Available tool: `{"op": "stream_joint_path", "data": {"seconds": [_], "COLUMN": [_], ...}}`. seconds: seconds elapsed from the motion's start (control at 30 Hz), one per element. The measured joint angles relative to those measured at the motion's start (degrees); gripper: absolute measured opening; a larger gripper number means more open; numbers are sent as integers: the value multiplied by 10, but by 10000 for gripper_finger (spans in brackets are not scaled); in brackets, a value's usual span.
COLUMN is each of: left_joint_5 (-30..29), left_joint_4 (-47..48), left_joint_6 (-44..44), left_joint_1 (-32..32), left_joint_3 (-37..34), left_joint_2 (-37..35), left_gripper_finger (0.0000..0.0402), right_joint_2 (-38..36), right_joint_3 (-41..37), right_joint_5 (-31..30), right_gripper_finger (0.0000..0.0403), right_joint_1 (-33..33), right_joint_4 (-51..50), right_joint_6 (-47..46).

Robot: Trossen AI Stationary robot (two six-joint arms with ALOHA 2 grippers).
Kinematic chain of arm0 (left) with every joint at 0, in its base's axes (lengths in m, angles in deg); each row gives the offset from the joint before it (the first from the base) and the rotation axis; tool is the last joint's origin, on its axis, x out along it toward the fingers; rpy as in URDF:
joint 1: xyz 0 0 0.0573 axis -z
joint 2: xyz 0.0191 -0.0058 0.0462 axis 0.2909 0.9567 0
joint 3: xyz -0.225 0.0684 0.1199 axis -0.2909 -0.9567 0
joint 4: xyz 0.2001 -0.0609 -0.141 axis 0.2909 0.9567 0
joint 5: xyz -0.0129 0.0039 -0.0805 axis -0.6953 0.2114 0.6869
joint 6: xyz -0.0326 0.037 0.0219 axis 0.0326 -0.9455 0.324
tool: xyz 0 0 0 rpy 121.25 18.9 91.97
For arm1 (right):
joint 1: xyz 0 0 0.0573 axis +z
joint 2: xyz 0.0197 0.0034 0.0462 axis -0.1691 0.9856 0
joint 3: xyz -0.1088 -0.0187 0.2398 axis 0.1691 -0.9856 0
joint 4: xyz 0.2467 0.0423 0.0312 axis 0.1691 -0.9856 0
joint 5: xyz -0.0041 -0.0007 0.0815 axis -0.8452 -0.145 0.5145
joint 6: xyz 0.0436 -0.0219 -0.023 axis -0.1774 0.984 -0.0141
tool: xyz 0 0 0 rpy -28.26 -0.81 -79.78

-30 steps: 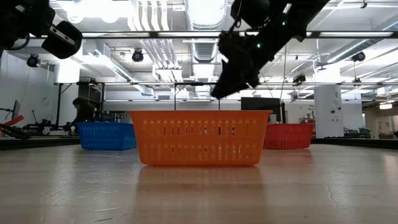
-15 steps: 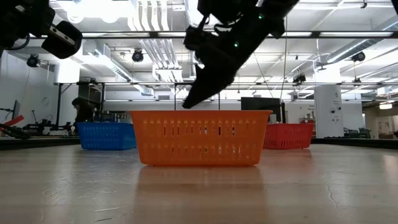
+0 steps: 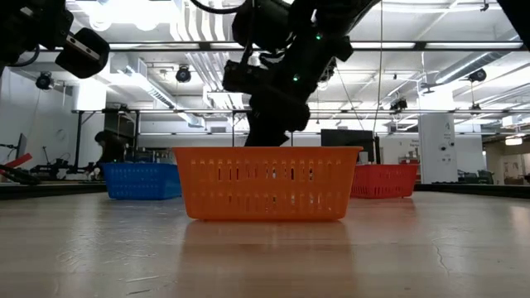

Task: Pick and place Stapler, Stapler remover, tape
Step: Put the orange tape into the red basket

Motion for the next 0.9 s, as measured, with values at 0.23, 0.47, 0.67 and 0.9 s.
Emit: {"op": "stream_joint_path", "data": {"seconds": [0.23,0.47,0.67,0.9], "left_joint_5": [0,0,0,0], "left_joint_4": [0,0,0,0], "left_joint_6": [0,0,0,0], "left_joint_1": [0,0,0,0], "left_joint_3": [0,0,0,0], "left_joint_2": [0,0,0,0], "left_gripper_finger": [39,39,39,39], "right_joint_2": [-1,2,-4,-33], "right_joint_3": [4,4,3,2], "right_joint_5": [0,-1,-2,-14], "right_gripper_finger": [110,67,25,23], "right_joint_1": [0,-1,-3,-5], "right_joint_4": [-15,-18,-22,-51], "right_joint_6": [0,-1,-2,-13]}}
